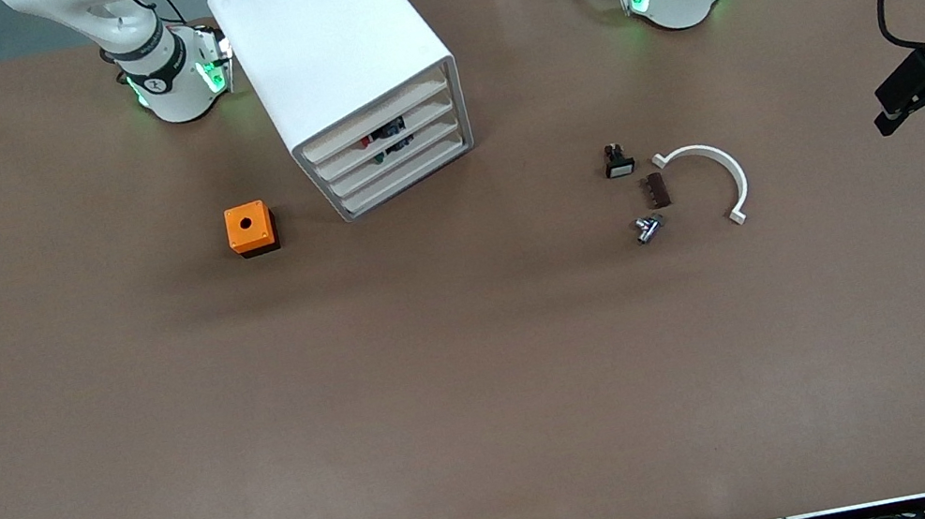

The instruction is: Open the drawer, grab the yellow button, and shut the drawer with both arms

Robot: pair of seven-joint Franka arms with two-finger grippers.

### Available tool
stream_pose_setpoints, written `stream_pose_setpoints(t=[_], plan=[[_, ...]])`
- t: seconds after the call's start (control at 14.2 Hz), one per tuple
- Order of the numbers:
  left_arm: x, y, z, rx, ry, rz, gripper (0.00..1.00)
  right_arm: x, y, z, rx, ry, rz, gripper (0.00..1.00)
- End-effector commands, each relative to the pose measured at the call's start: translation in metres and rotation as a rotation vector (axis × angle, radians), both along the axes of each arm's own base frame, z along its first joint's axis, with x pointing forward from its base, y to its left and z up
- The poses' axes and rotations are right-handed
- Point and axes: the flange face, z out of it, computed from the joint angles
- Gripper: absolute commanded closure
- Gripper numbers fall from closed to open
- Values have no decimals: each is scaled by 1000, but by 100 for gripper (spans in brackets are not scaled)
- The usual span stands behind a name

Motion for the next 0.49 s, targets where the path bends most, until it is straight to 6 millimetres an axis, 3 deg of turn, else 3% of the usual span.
stream_pose_setpoints(t=[0.0, 0.21, 0.42], plan=[[-1, -2, 5, 15, 5, -6, 0, -3, -1, 1, 4, -8, -13, 0], [-1, 3, 5, 14, 8, 1, 0, -3, 0, 1, 4, -6, -11, 0], [3, 14, -10, 16, 46, 19, 0, -3, -1, 1, 4, -6, -13, 0]])
